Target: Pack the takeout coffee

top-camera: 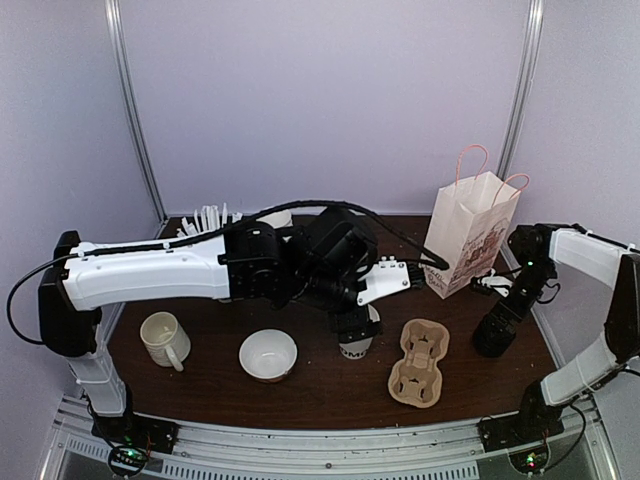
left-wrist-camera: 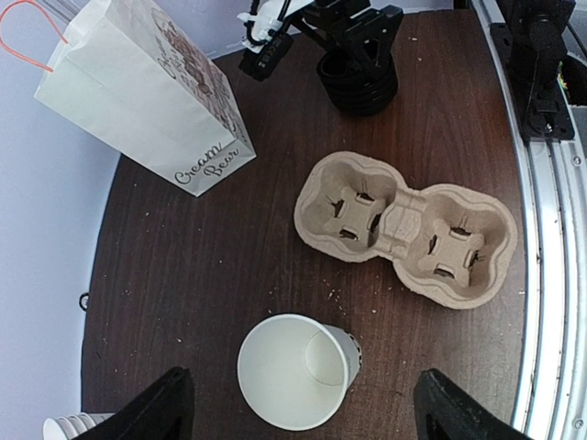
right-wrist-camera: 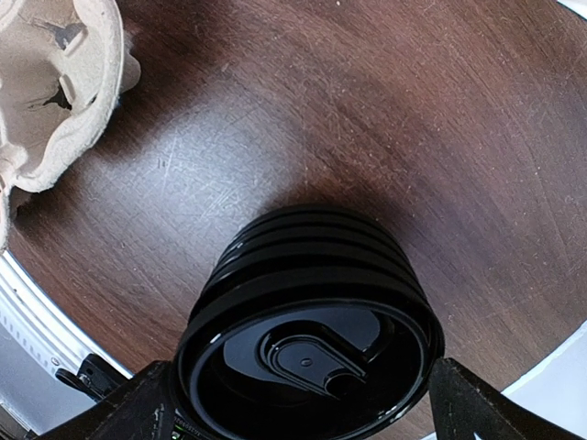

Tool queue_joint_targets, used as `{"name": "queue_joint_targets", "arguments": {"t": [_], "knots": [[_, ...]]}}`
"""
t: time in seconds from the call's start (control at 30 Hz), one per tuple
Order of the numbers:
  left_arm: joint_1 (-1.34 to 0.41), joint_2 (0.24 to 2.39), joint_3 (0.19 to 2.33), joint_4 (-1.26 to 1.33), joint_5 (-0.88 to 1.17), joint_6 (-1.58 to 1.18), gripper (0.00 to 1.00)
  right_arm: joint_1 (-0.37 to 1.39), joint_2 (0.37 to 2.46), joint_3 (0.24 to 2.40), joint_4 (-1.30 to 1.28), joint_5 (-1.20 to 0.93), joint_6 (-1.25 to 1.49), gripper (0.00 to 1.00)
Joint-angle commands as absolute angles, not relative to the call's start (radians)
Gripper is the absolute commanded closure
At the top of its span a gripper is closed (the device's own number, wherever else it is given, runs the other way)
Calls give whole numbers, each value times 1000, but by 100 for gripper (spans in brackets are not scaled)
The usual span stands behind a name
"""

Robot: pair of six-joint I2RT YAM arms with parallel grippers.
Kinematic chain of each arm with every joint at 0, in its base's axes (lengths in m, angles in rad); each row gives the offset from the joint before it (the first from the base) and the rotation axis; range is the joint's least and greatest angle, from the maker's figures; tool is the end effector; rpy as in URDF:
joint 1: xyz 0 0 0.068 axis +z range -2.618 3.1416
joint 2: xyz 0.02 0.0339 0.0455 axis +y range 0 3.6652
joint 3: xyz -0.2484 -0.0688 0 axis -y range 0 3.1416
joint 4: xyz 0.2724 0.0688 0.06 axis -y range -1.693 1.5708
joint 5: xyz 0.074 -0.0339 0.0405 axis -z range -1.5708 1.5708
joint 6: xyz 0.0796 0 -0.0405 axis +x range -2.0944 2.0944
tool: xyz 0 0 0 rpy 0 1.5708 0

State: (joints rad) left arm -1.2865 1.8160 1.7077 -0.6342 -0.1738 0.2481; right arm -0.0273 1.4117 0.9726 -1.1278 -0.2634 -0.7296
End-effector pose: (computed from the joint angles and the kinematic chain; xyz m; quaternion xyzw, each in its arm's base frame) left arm 0.1450 -0.4472 0.2816 0.6080 0.6807 -0.1299 0.3875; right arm 0.2538 0.0138 0.1464 -0.3412 0.9308 0.1213 0.0503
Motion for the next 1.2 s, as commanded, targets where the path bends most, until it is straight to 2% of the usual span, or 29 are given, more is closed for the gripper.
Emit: {"name": "queue_joint_targets", "arguments": {"t": [0.0, 0.4, 0.57, 0.97, 1.17], "knots": [[-1277, 1808, 1711, -586, -148, 233, 14, -19, 1410, 964, -1113, -246, -717, 0], [-1275, 1801, 1708, -591, -145, 235, 14, -11, 1414, 986, -1131, -256, -703, 8], [-1273, 1795, 1699, -589, -144, 233, 14, -11, 1413, 987, -1129, -244, -698, 1], [-1274, 1792, 1684, -583, -144, 232, 15, -10, 1417, 990, -1113, -226, -679, 1], [-1270, 1785, 1678, -574, -153, 236, 15, 63, 1285, 1005, -1193, -198, -682, 1]]}}
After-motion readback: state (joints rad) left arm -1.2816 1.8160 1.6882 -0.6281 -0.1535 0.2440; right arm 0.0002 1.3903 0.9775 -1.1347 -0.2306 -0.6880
